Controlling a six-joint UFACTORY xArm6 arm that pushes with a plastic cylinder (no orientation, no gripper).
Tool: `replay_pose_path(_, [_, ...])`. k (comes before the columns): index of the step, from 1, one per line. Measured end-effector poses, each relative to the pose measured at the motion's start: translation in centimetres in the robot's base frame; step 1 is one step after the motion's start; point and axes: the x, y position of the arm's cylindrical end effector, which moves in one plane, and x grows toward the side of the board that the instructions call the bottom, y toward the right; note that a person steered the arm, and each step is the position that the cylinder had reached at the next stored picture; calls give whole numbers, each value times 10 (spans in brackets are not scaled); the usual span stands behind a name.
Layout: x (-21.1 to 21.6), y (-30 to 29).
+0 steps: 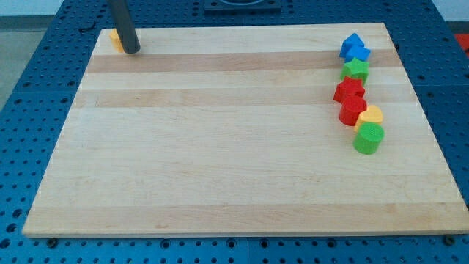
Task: Move blue triangle left and down a bit
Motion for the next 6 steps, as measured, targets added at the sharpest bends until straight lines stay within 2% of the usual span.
replay_pose_path(1, [2, 1])
replay_pose_path(3, [72, 65])
replay_pose_path(4, [72, 78])
replay_pose_path(6, [157, 78])
